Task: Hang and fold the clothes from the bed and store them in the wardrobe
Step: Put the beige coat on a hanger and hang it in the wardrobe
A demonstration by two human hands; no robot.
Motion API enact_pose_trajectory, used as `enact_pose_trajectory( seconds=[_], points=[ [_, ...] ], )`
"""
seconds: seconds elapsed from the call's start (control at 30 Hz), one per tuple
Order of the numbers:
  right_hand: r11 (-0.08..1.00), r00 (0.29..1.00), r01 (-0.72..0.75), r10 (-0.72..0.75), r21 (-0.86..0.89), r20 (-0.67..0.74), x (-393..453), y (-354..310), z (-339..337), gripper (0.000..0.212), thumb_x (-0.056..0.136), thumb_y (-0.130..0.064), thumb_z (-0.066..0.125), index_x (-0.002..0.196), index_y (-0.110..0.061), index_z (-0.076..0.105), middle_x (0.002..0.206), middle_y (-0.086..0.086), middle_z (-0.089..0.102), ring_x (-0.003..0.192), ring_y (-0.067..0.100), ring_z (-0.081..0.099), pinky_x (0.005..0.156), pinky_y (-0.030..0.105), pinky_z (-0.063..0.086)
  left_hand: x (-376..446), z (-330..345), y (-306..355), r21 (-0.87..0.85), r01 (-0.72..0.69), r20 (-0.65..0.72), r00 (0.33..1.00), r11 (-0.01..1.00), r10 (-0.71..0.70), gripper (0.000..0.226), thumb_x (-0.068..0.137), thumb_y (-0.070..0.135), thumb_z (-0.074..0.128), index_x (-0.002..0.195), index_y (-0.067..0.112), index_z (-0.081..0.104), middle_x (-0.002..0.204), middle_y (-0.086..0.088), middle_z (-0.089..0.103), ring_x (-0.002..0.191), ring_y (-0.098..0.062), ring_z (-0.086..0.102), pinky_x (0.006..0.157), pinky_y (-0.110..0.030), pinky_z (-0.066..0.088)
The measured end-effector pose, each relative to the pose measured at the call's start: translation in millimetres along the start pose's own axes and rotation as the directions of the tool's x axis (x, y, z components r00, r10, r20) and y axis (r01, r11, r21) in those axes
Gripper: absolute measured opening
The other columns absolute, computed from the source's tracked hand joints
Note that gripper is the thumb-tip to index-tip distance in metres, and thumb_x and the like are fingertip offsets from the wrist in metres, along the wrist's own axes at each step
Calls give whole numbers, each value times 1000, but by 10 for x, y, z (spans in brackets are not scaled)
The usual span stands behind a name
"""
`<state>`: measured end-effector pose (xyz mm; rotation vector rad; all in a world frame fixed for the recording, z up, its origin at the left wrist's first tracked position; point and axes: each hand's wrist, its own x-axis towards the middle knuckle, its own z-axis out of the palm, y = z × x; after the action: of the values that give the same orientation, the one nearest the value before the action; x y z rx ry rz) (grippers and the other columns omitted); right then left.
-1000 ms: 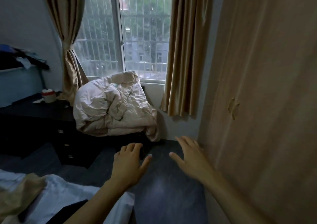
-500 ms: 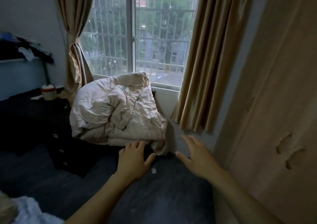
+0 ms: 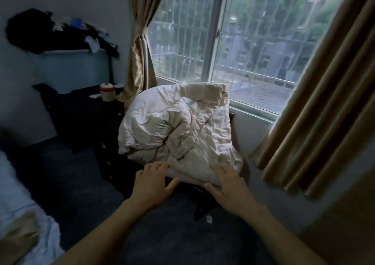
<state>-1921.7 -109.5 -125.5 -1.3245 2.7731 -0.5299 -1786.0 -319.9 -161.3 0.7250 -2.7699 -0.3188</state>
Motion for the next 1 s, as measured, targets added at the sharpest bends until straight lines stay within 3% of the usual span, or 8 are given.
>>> enact_pose_trajectory(
  seconds=[0.23,0.43,0.67,0.77,1.0],
  points=[
    [968,964,250,-252,36,87,1436,142,234,63,94,-59,42,146,-25,34,146,-1,40,130,21,41,107,36,37,707,39,-241,63,264,-37,964,962,-262,66,90,69,39,143,29,41,146,5,44,131,-19,42,105,-41,40],
    [877,869,457,-476,148,136,2364,-428,504,63,91,-58,49,143,-25,37,143,0,42,130,24,41,105,45,40,695,-216,-784,114,493,-141,868,863,-477,66,89,70,42,142,29,43,143,5,46,129,-20,43,103,-41,39],
    [719,665,648,-695,251,273,2935,-1591,1014,67,95,-57,47,150,-23,30,151,1,34,139,23,33,113,44,32,377,-489,-1673,56,695,-234,707,717,-667,65,92,66,44,142,25,42,145,1,44,131,-23,43,104,-43,42],
    [631,575,738,-773,238,267,3094,-2206,1115,68,95,-55,49,151,-22,28,153,2,31,138,23,34,113,43,33,258,-658,-2055,10,740,-309,642,673,-702,62,92,63,47,140,23,44,145,-2,45,129,-26,43,102,-46,44],
    [409,333,878,-895,250,296,3183,-3685,1514,66,95,-52,52,150,-22,31,151,2,33,137,22,35,110,47,36,-439,-966,-2891,-113,859,-432,410,499,-804,59,91,62,48,136,23,48,141,-2,49,125,-24,48,102,-42,43]
  ],
)
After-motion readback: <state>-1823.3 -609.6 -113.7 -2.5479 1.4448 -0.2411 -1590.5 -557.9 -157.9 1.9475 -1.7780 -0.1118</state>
